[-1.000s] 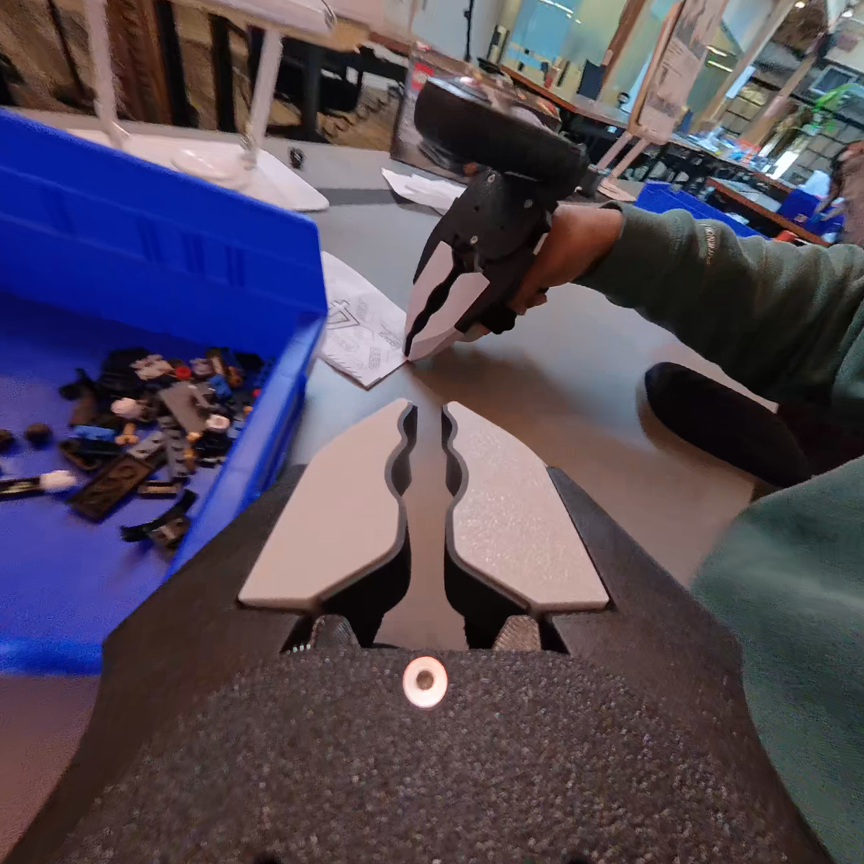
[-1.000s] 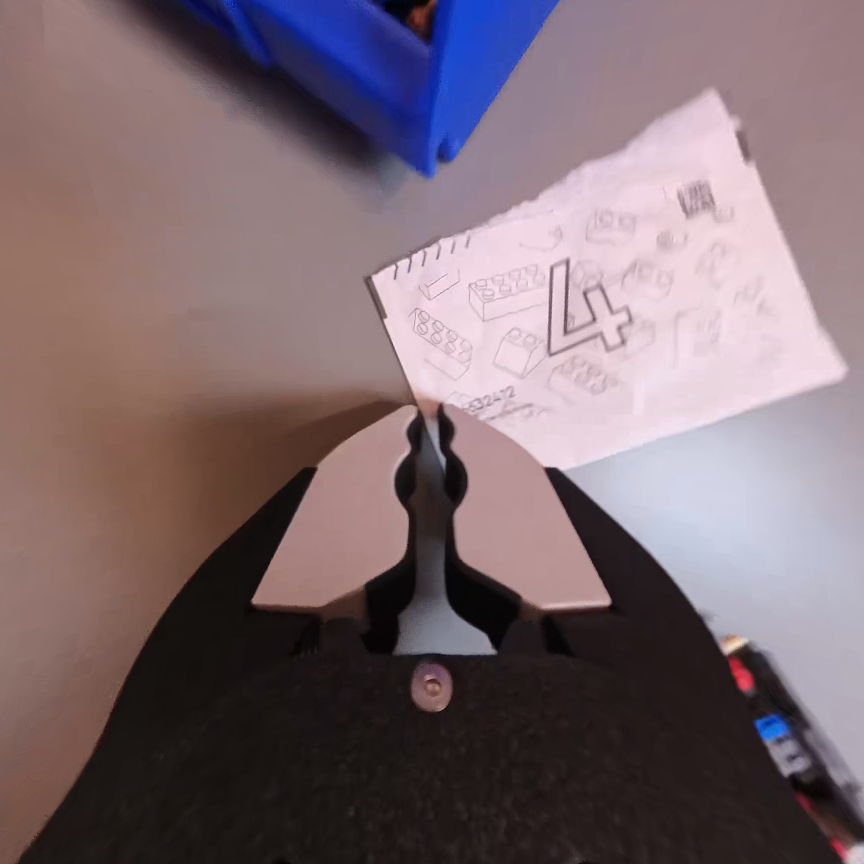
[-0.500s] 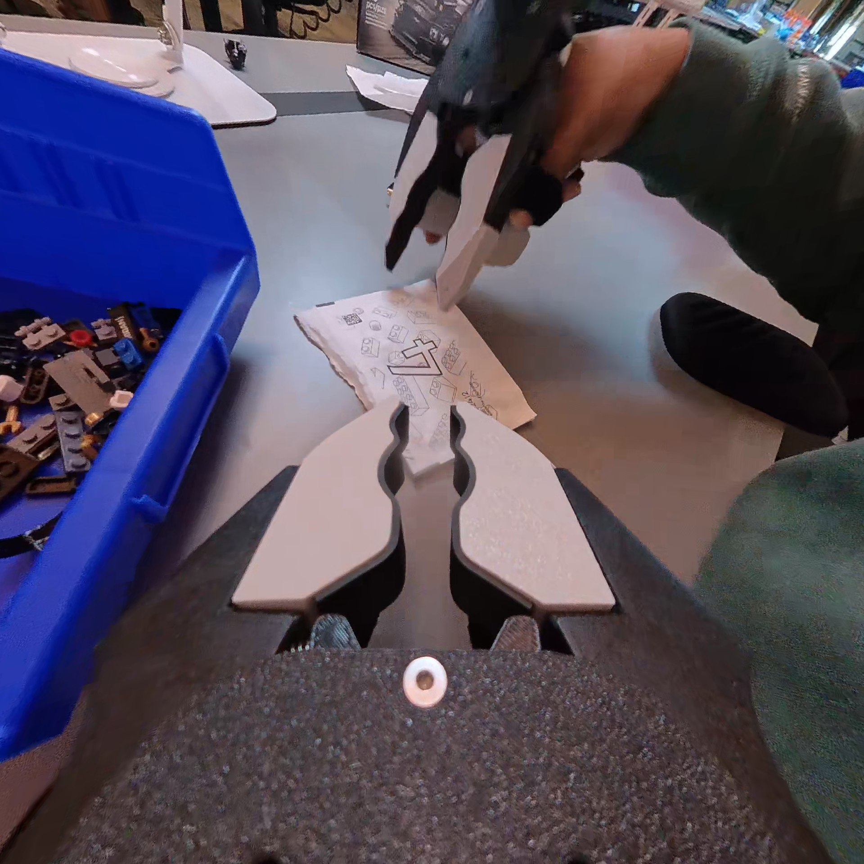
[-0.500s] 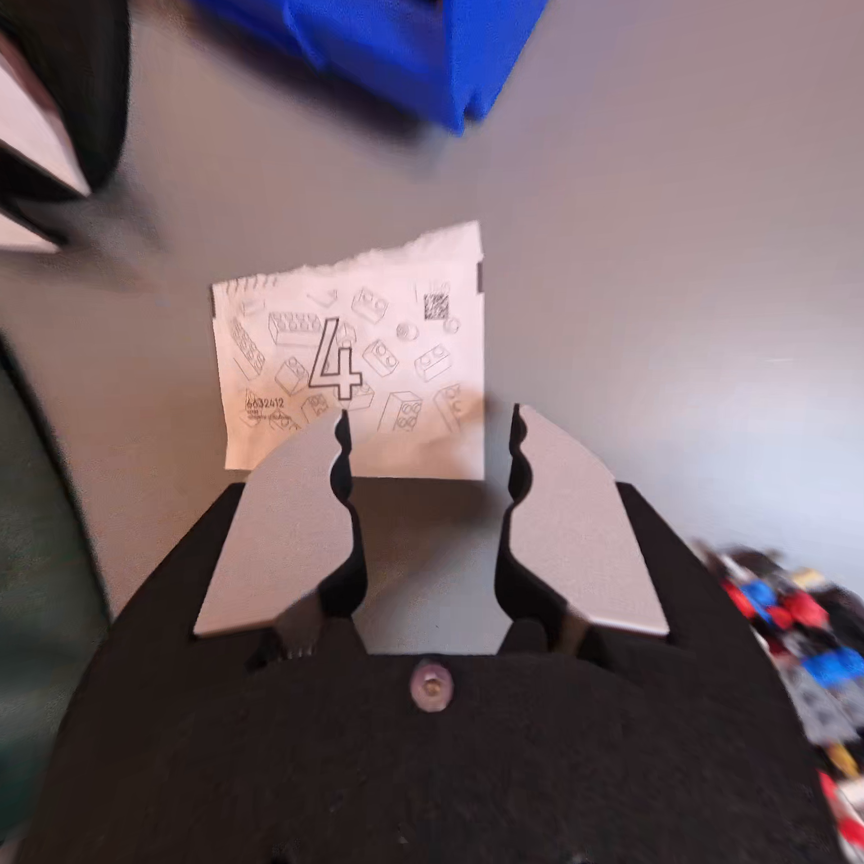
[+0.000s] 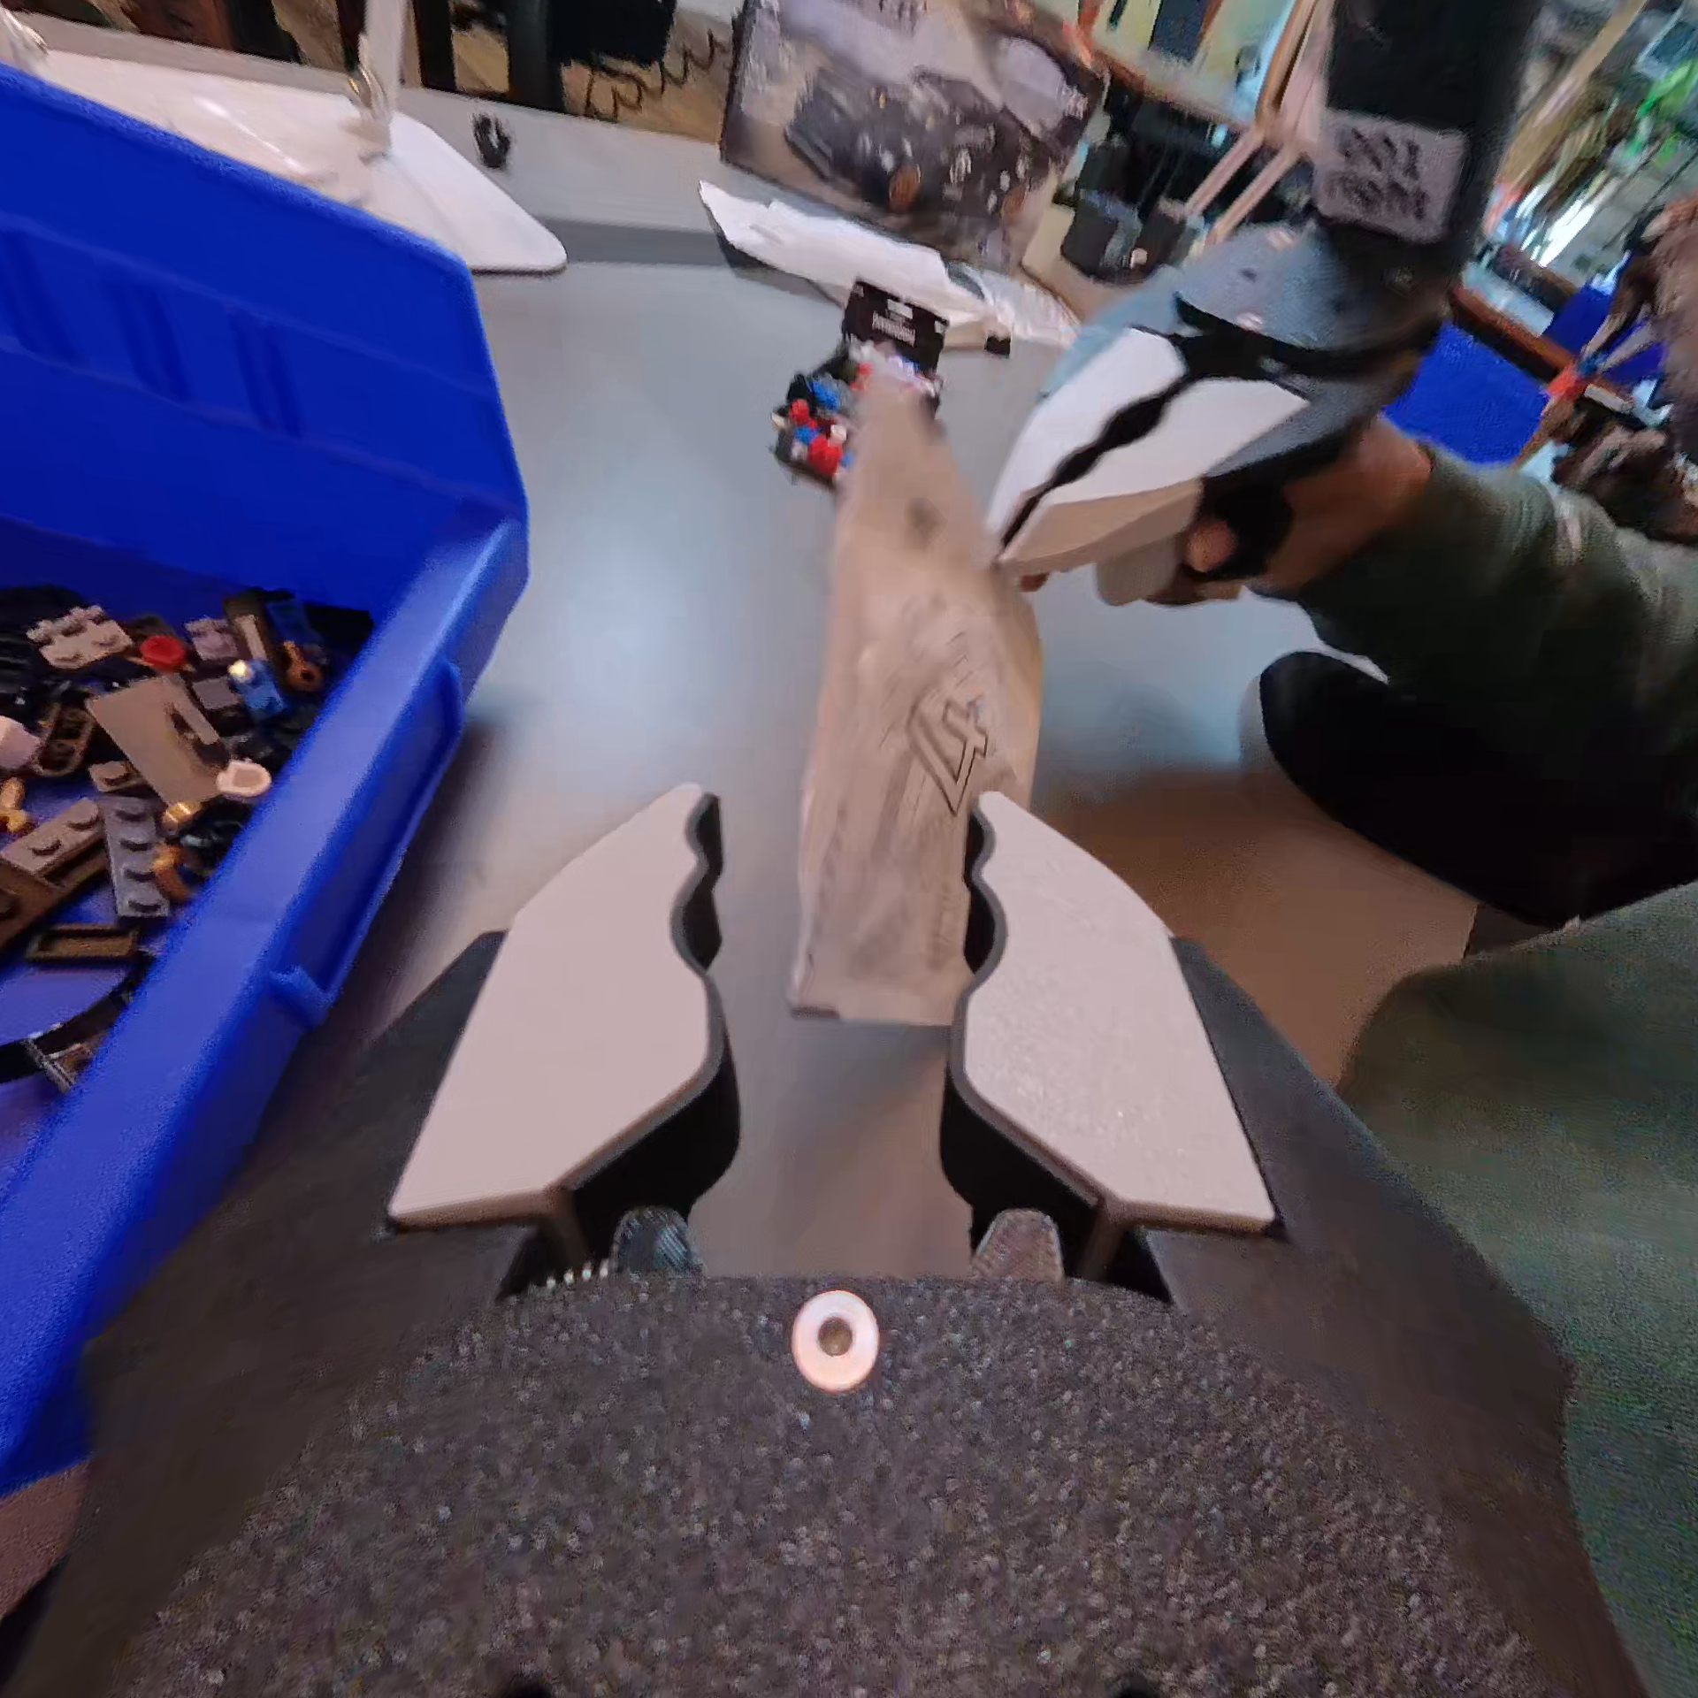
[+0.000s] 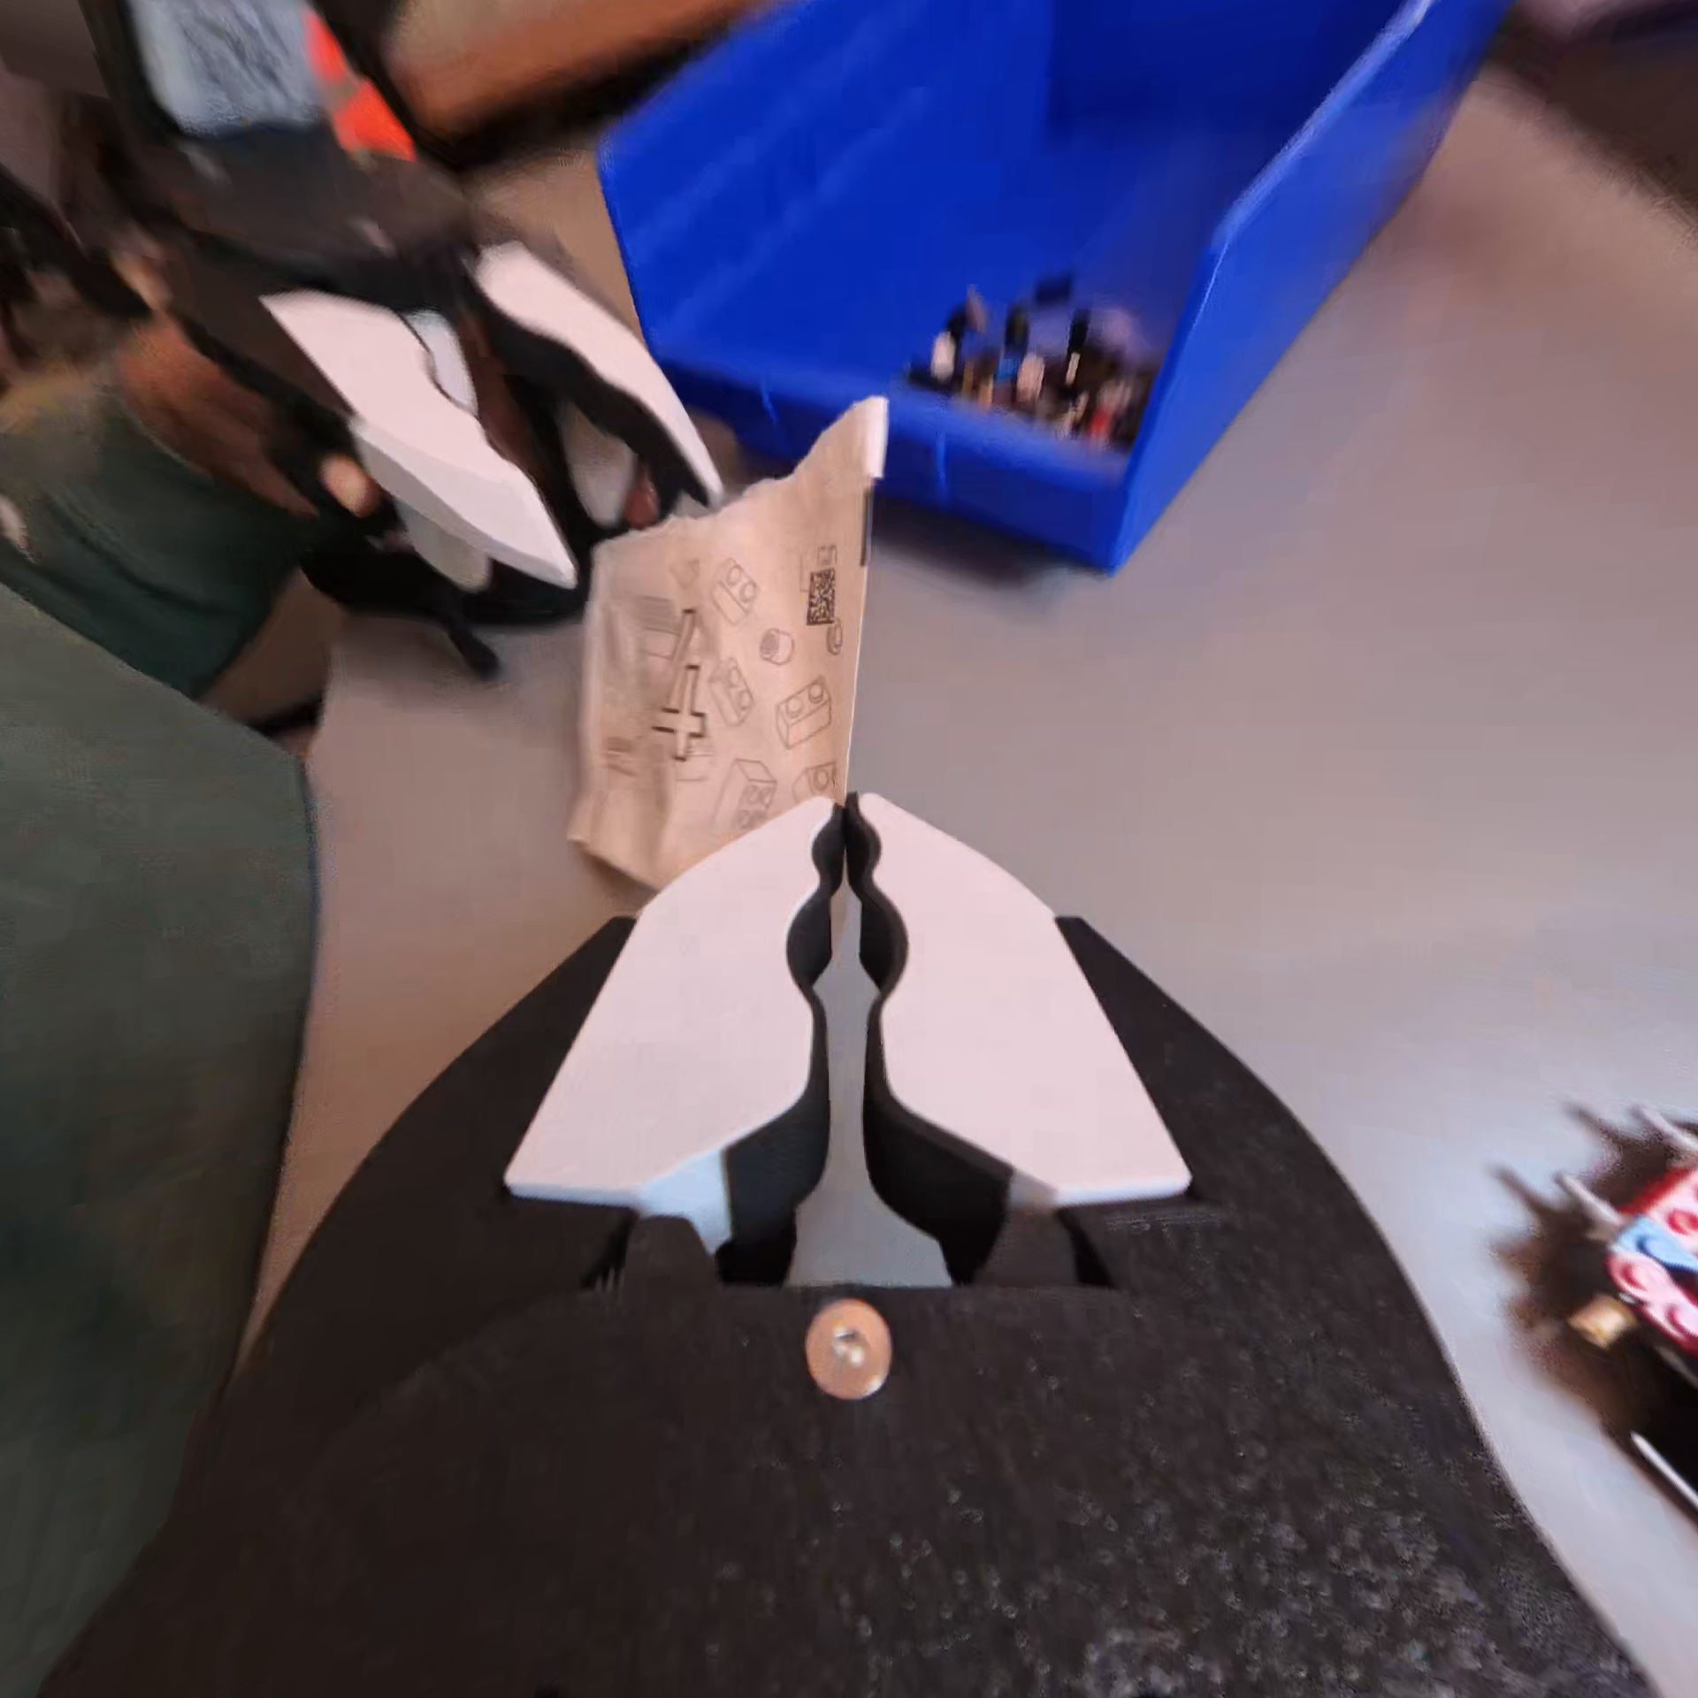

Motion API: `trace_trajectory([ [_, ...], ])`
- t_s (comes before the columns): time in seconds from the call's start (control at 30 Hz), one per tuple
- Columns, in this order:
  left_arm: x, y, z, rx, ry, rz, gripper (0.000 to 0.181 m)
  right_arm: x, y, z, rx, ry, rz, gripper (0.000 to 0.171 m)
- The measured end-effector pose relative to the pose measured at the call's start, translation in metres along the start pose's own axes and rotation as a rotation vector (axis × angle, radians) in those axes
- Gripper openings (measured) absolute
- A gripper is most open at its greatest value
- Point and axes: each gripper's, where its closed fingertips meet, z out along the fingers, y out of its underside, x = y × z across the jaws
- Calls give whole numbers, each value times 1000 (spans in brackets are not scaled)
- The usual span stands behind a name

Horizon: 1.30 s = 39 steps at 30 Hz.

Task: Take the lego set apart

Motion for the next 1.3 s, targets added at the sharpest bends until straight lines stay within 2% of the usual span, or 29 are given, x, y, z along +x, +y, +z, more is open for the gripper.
trace_trajectory([
  [0.07,4,-13,-1,66,53,-26,62,-5,-17,-22,147,21,6,0],
  [0.13,11,-27,-1,143,136,-36,62,-9,-30,-43,277,9,21,0],
  [0.3,12,-36,20,87,249,49,53,-17,-51,-78,496,-71,63,0],
  [0.33,15,-41,23,82,280,55,48,-15,-53,-83,516,-70,61,0],
  [0.4,30,-57,25,110,380,56,26,-14,-52,-90,528,-57,42,0],
  [0.47,31,-67,33,103,374,110,0,-14,-52,-96,549,-64,41,0],
  [0.5,32,-69,37,76,378,142,0,-13,-52,-100,563,-59,38,0],
  [0.63,36,-81,50,20,418,249,1,-3,-48,-112,531,24,-49,0],
  [0.7,38,-85,55,5,452,294,0,-5,-43,-111,470,21,-89,18],
  [0.73,39,-86,58,-3,472,296,0,-6,-41,-109,451,19,-104,21],
  [0.77,40,-85,63,-10,483,297,0,-7,-41,-108,446,20,-117,16],
  [0.8,41,-83,69,-19,487,305,0,-8,-40,-106,442,16,-131,1],
  [0.93,46,-69,82,-33,523,302,0,-5,-21,-80,306,60,-186,0],
  [1.03,47,-64,83,-28,523,317,1,-4,-16,-68,315,29,-148,0],
  [1.2,28,-62,83,-5,416,359,1,21,-13,-83,354,114,-131,2],
  [1.3,6,-55,84,-36,293,474,1,30,-17,-99,351,184,-164,19],
])
